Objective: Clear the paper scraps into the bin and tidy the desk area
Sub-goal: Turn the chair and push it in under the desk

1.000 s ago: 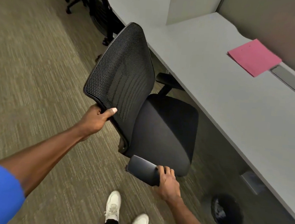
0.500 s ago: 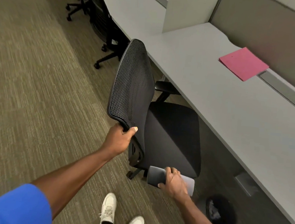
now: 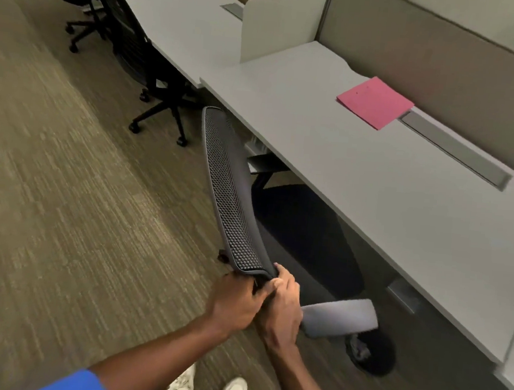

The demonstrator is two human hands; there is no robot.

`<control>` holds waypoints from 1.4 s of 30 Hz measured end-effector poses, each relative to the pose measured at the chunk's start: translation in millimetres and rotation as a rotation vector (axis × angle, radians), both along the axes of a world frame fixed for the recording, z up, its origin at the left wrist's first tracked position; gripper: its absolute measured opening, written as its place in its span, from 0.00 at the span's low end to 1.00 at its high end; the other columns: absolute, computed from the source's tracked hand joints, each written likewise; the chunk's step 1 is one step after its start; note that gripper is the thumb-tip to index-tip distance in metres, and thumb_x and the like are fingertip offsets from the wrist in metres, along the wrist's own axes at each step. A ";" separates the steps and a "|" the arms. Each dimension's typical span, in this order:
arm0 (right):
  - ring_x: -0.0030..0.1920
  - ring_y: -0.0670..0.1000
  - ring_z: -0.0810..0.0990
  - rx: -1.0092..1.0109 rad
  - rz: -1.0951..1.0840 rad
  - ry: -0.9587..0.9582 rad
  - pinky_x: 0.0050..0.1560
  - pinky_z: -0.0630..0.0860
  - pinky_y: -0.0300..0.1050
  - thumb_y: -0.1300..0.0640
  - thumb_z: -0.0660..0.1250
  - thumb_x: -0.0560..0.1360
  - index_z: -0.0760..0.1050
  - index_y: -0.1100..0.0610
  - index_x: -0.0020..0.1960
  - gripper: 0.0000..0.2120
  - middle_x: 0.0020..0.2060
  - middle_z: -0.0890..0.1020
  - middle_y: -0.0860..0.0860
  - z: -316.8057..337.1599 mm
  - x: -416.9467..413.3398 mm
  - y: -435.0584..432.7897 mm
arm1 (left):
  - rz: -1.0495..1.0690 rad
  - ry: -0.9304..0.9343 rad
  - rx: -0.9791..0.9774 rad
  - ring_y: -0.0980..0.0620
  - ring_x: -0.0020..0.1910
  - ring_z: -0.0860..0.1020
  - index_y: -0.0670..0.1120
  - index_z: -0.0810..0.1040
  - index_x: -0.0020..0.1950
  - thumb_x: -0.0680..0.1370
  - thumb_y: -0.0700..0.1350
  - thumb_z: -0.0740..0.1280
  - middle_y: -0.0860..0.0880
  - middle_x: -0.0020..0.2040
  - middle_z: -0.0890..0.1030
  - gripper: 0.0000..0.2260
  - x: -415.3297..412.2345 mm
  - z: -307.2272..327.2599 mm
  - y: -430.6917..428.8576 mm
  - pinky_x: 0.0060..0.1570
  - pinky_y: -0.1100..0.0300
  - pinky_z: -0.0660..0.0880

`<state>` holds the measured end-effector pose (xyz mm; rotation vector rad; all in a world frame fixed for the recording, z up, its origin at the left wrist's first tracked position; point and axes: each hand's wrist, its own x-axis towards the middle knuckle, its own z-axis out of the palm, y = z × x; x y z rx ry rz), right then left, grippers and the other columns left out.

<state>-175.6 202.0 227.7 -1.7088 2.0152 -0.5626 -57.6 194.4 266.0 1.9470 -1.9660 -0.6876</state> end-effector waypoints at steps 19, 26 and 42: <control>0.62 0.54 0.79 -0.455 -0.232 0.190 0.57 0.76 0.52 0.67 0.76 0.57 0.78 0.57 0.68 0.39 0.60 0.81 0.53 76.9 -56.9 56.6 | 0.243 0.143 -0.481 0.42 0.52 0.84 0.45 0.78 0.62 0.81 0.37 0.63 0.44 0.57 0.84 0.11 114.4 46.2 -92.6 0.53 0.44 0.81; 0.65 0.57 0.77 -0.384 -0.265 0.299 0.64 0.73 0.62 0.38 0.75 0.69 0.79 0.54 0.66 0.31 0.63 0.80 0.54 91.0 -33.7 58.8 | -0.004 0.051 -0.647 0.41 0.68 0.76 0.41 0.76 0.65 0.84 0.55 0.64 0.42 0.68 0.76 0.19 128.1 62.0 -130.1 0.68 0.44 0.74; 0.54 0.59 0.81 -0.573 -0.435 0.395 0.57 0.75 0.60 0.31 0.63 0.79 0.88 0.54 0.51 0.28 0.50 0.84 0.53 83.2 -45.1 11.7 | -0.316 -0.114 -0.658 0.43 0.64 0.76 0.46 0.82 0.58 0.83 0.56 0.57 0.47 0.58 0.82 0.19 129.3 47.0 -177.6 0.66 0.46 0.68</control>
